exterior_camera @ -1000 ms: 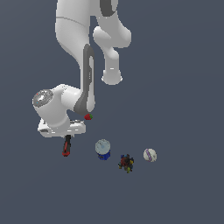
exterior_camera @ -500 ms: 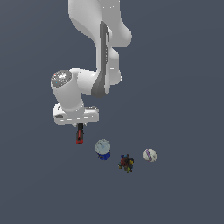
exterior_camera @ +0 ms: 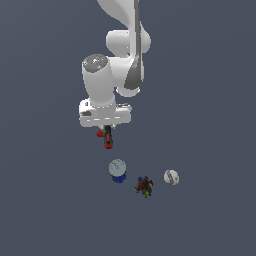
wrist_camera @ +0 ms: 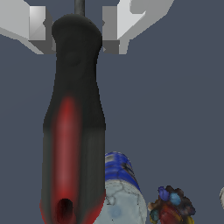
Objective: Pick up a designated object from a clutter of objects.
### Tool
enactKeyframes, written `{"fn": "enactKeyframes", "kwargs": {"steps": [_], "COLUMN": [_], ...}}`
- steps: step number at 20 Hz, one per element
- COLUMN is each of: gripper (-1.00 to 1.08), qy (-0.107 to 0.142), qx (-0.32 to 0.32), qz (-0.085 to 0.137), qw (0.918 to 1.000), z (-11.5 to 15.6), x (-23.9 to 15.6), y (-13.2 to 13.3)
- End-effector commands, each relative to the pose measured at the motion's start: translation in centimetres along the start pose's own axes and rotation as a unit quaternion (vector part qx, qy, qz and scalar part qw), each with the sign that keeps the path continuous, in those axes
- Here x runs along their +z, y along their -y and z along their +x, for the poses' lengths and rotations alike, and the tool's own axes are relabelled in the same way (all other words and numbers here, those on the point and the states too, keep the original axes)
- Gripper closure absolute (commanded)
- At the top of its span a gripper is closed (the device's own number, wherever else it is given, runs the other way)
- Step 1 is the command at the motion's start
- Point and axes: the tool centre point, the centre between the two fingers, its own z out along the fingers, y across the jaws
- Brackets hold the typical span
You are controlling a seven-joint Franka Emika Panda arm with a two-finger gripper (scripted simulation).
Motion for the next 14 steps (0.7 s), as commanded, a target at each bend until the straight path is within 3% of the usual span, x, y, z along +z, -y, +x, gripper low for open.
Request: {"fn": "enactKeyframes", "kwargs": {"steps": [1, 14], "gripper": [1.08, 1.08], "qy": [0.0, 0.0], "qx": [0.0, 0.0], "qz": [-0.001, -0.003], "qw": [1.0, 1.0], "z": [-0.8, -5.1], "x": [-1.4, -9.3], "y": [2.0, 13.2]}}
